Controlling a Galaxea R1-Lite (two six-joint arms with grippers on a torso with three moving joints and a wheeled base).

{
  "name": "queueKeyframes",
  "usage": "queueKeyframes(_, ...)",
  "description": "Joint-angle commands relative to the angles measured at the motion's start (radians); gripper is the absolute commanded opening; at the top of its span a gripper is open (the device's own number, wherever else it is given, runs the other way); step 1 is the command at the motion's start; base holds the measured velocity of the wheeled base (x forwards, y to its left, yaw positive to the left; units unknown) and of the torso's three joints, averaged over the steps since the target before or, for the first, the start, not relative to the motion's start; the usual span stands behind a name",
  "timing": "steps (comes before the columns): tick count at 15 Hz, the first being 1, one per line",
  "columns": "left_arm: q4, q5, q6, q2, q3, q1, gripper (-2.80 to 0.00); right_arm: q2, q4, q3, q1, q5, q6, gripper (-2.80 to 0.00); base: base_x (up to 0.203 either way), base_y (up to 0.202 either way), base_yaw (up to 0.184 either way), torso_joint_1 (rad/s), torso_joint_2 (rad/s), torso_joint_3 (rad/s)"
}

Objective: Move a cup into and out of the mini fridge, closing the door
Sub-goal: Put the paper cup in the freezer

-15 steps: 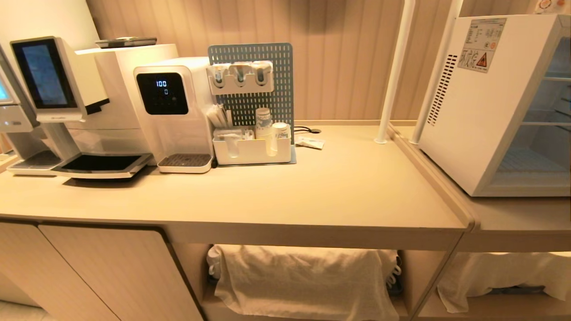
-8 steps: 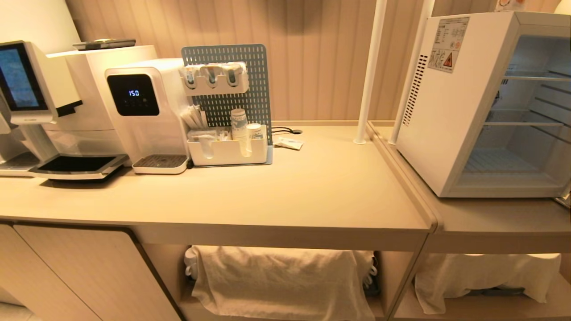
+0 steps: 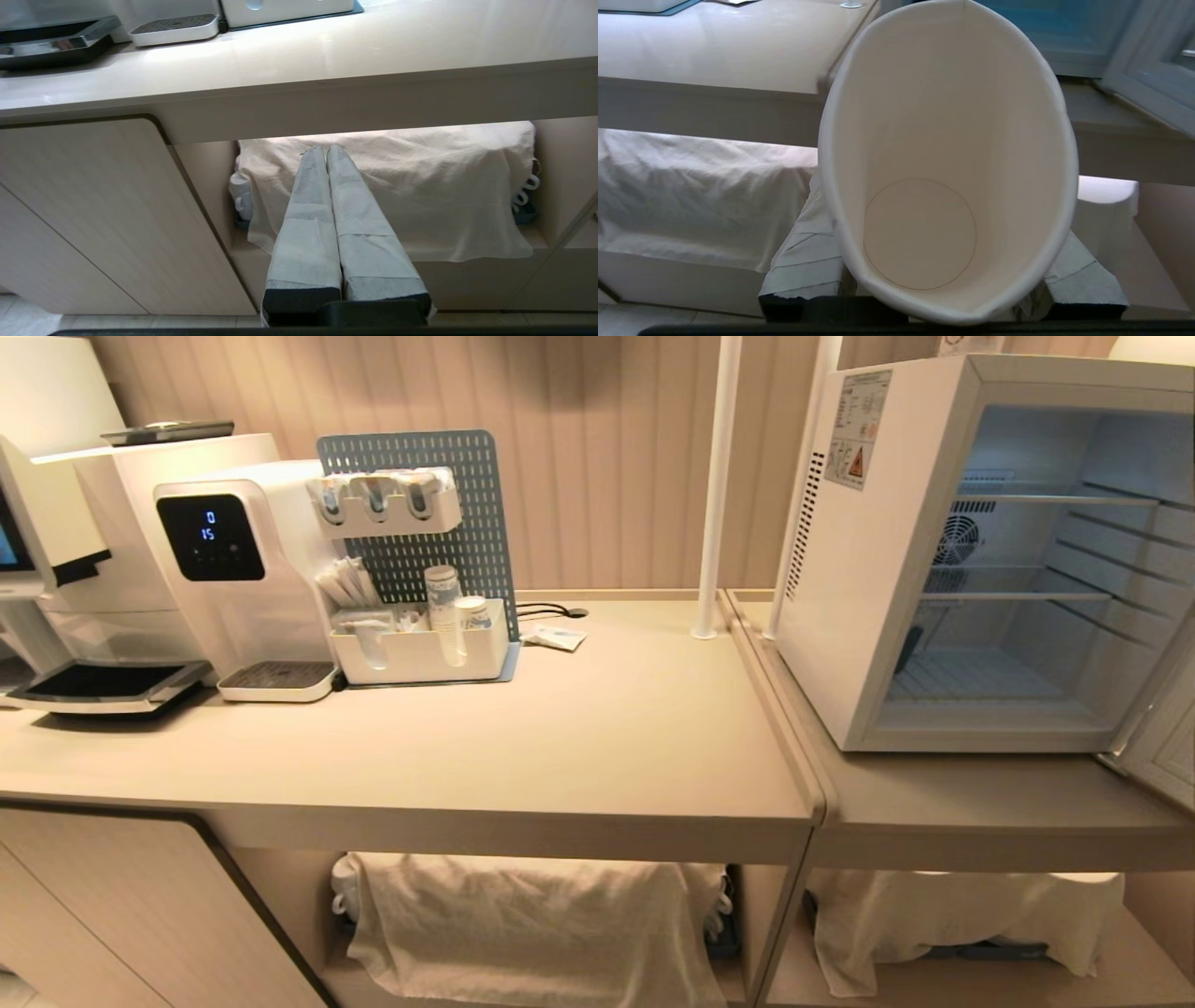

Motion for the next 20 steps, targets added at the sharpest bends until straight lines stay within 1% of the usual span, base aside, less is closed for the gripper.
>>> queueKeyframes(1, 0.002, 0.0, -0.001, 0.001, 0.001, -0.001, -2.8, 0.0, 0.001, 0.0, 0.0, 0.0, -0.001, -2.8, 0.0, -0.205, 0.004, 0.002, 0.0, 0.007)
queueKeyframes(8, 0.005, -0.002, 0.003, -0.001, 0.001, -0.001, -2.8, 0.0, -0.001, 0.0, 0.0, 0.0, 0.001, -2.8, 0.0, -0.197, 0.001, 0.003, 0.0, 0.003)
queueKeyframes(11, 0.005, 0.001, -0.007, -0.001, 0.001, -0.001, -2.8, 0.0, 0.002, 0.0, 0.0, 0.0, 0.005, -2.8, 0.0, -0.154, -0.001, 0.001, 0.0, 0.002)
queueKeyframes(16, 0.005, 0.003, -0.003, -0.001, 0.001, -0.001, -2.8, 0.0, 0.004, 0.0, 0.0, -0.001, 0.007, -2.8, 0.0, 0.0, 0.0, 0.0, 0.0, 0.0)
queueKeyframes(19, 0.002, 0.003, -0.001, -0.001, 0.001, -0.001, -2.8, 0.0, 0.008, -0.001, 0.0, -0.007, 0.061, -2.8, 0.0, 0.0, 0.0, 0.0, 0.0, 0.0)
queueKeyframes(20, 0.002, 0.003, -0.003, -0.001, 0.001, -0.001, -2.8, 0.001, 0.012, -0.003, 0.0, -0.007, 0.067, -2.8, 0.0, 0.0, 0.0, 0.0, 0.0, 0.0)
